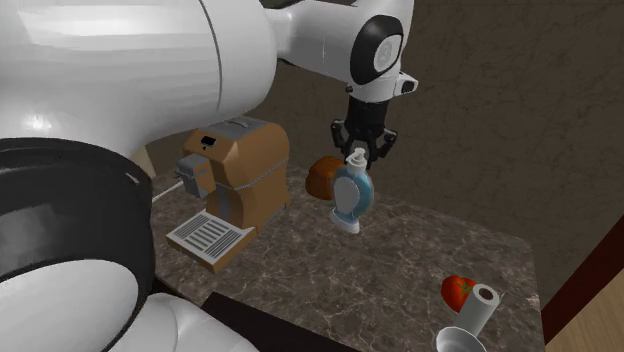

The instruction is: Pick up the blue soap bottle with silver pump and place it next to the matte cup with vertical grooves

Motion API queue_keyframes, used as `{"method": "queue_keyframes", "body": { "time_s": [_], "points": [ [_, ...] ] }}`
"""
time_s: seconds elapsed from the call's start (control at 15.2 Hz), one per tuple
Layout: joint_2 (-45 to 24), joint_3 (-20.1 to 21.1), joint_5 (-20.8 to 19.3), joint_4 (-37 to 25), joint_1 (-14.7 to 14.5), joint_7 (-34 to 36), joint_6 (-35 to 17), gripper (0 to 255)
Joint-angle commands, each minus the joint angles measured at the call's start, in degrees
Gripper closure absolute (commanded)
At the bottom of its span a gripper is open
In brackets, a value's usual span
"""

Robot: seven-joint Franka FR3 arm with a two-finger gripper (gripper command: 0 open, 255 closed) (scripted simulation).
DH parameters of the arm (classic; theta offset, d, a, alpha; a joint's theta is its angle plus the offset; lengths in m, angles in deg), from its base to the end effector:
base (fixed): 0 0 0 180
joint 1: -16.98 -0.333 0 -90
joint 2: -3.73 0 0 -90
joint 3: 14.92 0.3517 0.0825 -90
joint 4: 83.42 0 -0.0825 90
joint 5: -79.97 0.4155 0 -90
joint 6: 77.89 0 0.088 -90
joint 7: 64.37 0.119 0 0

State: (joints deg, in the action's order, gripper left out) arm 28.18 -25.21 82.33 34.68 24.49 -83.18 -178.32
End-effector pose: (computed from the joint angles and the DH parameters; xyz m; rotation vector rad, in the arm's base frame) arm 0.4279 -0.1488 0.6322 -3.0588 -0.0368 -0.2174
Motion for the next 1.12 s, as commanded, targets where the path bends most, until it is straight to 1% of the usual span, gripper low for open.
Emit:
{"method": "queue_keyframes", "body": {
  "time_s": [0.0,0.53,1.06],
  "points": [
    [1.3,-1.8,-0.7,1.2,0.9,-2.5,0.2,255],
    [4.4,-9.7,-4.0,2.1,4.7,-12.8,2.8,255],
    [3.4,-18.6,-6.8,-1.1,7.7,-24.0,5.1,255]
  ]
}}
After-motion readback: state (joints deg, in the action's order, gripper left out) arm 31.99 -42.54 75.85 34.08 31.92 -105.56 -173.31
